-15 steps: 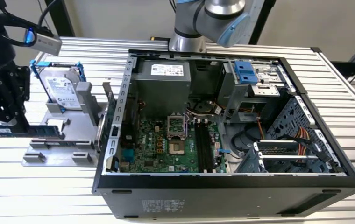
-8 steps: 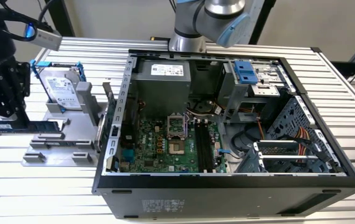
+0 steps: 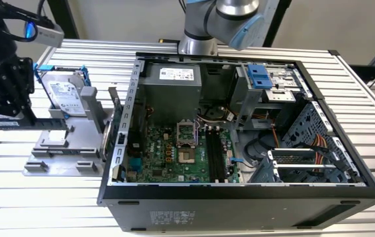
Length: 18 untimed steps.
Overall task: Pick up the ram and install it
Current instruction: 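Pick up the ram and move it above insertion slot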
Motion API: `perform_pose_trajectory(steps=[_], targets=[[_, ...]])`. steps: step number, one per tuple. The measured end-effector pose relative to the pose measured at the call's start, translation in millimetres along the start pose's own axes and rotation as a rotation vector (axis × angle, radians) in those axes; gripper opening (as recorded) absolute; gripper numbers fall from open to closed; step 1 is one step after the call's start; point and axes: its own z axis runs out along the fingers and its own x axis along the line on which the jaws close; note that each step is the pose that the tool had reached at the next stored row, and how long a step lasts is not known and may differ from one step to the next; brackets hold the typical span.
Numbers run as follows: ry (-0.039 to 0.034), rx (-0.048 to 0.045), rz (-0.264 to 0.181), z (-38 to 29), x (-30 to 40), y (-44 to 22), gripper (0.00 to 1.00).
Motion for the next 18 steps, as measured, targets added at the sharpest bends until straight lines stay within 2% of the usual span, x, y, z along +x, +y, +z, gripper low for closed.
perform_pose_trajectory(steps=[7, 8, 18], targets=[[-0.1265, 0.0088, 0.004, 0.0, -0.7, 1.1, 0.00], [-0.1315, 0.0086, 0.004, -1.0, -0.6, 1.1, 0.00], [-0.1310, 0.0087, 0.006, -18.3, 0.8, 0.7, 0.00]])
